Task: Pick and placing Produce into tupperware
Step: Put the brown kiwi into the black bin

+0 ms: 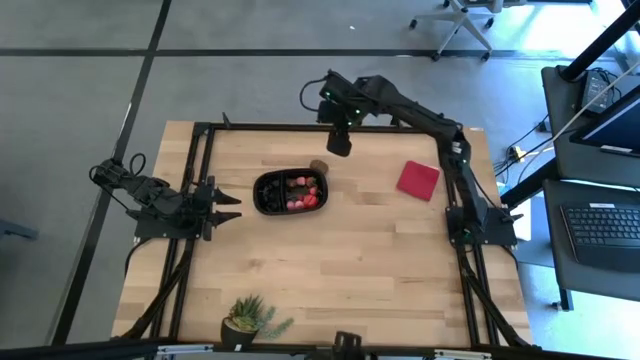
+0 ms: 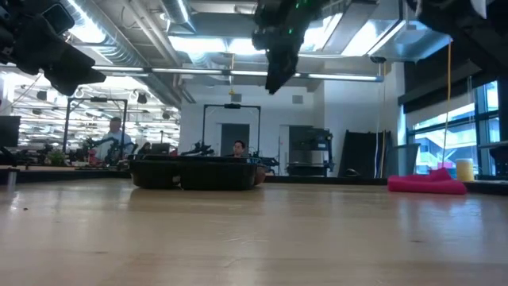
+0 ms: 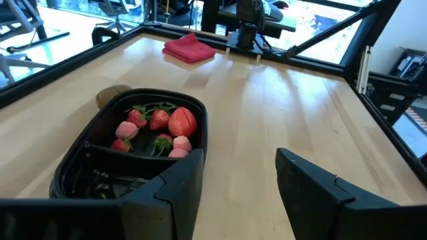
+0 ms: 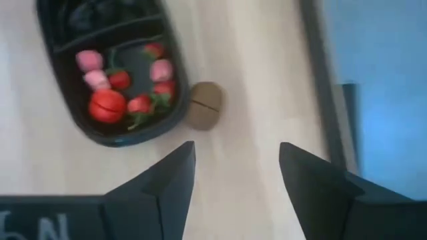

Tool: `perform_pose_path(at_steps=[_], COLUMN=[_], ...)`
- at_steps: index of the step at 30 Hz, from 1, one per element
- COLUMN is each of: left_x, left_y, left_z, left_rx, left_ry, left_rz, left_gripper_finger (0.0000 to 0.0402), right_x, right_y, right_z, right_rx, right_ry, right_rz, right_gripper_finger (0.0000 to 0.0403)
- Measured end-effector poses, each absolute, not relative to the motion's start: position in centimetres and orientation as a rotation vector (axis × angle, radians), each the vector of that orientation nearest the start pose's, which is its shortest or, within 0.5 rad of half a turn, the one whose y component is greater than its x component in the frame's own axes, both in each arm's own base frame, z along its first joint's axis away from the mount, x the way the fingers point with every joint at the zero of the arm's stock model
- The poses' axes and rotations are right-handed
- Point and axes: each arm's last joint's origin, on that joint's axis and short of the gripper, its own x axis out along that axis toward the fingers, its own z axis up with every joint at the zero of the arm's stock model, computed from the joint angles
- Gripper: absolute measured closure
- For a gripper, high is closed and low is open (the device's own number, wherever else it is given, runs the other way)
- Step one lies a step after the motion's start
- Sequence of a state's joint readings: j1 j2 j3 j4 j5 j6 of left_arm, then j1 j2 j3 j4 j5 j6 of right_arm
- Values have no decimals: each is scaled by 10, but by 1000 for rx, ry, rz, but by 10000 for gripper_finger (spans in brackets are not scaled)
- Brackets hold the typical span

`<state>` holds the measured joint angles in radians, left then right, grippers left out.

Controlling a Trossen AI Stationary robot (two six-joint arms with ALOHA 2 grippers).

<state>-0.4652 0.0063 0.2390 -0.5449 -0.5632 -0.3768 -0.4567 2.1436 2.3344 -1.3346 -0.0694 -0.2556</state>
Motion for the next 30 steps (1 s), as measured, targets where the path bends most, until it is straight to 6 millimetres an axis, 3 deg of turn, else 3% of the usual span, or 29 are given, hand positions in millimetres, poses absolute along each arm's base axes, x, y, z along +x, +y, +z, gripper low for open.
perform_pose_path(at_steps=[7, 16, 21, 30], left_x=[68, 68, 68, 68], left_y=[-17, -17, -17, -17], left_z=[192, 192, 192, 192], left_rx=[-194, -201, -205, -234], left_ry=[252, 251, 251, 250], left_rz=[143, 144, 144, 145], left_gripper_finger=[223, 223, 223, 223], right_x=[399, 407, 411, 420], right_y=[-226, -257, -260, -250], right_z=[295, 237, 217, 194], right_rx=[101, 106, 106, 141], right_ry=[1213, 1311, 1356, 1420], right_rz=[-132, -93, -59, -34], right_gripper_finger=[165, 58, 26, 23])
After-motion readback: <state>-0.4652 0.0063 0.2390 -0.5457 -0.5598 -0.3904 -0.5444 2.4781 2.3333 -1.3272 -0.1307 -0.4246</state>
